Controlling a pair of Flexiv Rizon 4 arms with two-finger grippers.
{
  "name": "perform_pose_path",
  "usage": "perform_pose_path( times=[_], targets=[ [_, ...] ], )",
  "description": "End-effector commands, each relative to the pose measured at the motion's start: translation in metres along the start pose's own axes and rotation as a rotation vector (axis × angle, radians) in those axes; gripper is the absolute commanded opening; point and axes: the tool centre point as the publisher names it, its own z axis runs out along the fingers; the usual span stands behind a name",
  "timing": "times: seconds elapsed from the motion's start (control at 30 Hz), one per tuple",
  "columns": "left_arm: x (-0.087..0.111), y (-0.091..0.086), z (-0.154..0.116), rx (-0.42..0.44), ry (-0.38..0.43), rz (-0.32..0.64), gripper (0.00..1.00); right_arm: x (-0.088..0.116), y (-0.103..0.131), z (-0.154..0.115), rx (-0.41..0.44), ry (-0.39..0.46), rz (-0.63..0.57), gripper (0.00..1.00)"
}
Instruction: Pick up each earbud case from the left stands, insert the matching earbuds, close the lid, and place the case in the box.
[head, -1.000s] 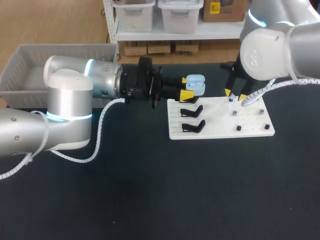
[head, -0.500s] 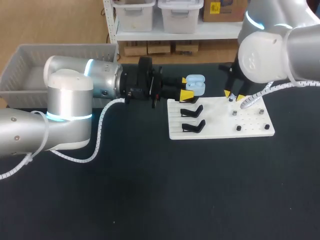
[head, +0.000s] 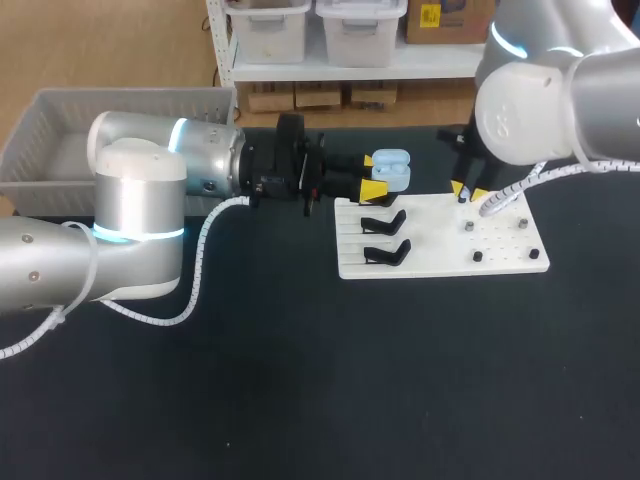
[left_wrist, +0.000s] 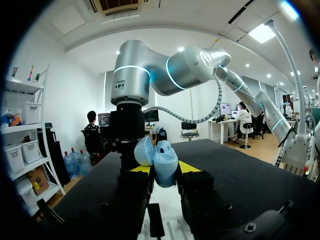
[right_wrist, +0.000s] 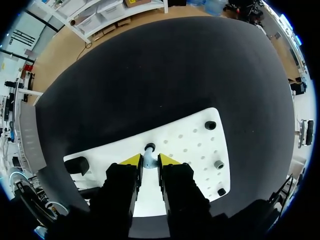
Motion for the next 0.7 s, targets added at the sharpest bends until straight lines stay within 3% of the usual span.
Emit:
perform_pose_path(
  times=[0.03,0.3,0.7],
  targets=[
    [0.001,-0.002,0.000,-0.007,-0.002,0.004,0.00,0.003,-0.002,-0.006,0.000,-0.001,0.001,0.00],
    [0.001,-0.002,0.000,-0.007,-0.002,0.004,0.00,0.016,-0.004,-0.055,-0.045,-0.067,-0.007,0.00],
    [0.001,-0.002,0.000,-0.007,-0.002,0.004,0.00,0.061,0.015,-0.169,-0.107,-0.103,-0.169,0.00]
  ],
)
